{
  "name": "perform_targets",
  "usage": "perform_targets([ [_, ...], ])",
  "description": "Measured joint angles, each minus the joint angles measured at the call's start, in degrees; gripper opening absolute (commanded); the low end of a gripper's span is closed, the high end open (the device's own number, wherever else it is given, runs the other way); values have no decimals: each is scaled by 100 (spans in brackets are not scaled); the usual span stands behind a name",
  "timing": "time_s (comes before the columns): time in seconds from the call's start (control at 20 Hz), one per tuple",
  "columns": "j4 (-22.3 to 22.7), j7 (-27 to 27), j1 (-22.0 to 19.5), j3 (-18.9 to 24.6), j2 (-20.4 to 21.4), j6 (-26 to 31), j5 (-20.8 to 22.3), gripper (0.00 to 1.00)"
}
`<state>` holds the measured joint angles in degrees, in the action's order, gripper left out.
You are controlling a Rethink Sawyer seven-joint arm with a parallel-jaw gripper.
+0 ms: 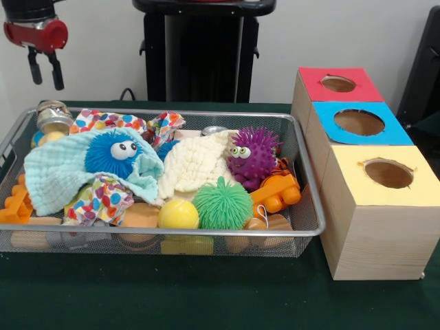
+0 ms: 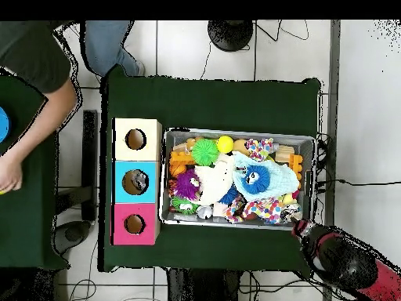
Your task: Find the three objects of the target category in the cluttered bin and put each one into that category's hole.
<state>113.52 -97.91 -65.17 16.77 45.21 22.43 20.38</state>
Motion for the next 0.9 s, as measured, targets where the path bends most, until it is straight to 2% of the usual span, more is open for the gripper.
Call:
perform_targets([
  [0.4,-269,0,0,0,-16,9,14,100],
  [0.9,-275,0,124,-7,93,11,18,100],
])
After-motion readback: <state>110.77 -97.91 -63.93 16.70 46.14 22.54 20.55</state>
